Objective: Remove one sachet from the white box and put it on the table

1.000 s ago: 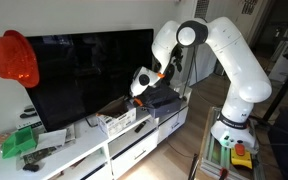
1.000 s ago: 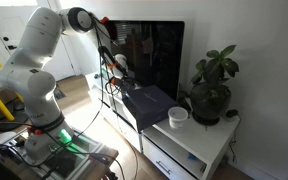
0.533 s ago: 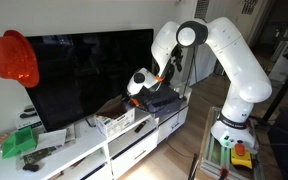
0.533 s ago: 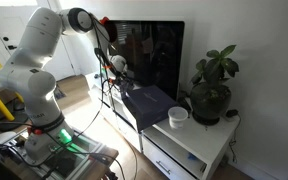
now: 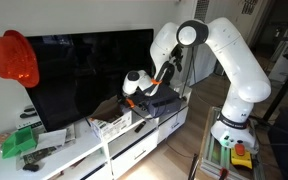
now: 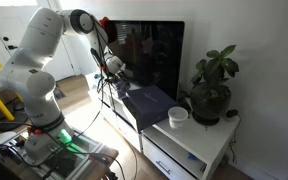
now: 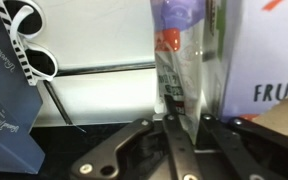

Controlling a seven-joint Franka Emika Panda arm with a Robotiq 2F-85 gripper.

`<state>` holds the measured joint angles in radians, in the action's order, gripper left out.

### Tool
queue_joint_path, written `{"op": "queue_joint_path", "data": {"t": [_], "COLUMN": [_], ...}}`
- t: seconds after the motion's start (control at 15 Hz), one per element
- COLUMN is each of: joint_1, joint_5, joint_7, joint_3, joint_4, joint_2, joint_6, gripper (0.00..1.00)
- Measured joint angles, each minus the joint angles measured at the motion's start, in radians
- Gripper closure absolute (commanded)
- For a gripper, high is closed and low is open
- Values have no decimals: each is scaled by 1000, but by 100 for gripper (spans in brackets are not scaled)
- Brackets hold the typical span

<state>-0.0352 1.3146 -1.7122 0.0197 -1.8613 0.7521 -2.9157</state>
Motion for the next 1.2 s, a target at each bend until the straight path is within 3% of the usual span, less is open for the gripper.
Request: {"op": "queue_joint_path", "data": {"t": [0.6,0.87,0.93,1.2], "joint_1": [19,14,13,17], "joint_5": [-173,-141,-110,-49], "joint_7": [84,84,83,78], "joint_3": [-75,-67,-57,-29], "joint_4": [11,15,15,15], "joint_2": [1,3,3,4], "joint_6": [105,93,68,0], "gripper": [97,97,86,86]}}
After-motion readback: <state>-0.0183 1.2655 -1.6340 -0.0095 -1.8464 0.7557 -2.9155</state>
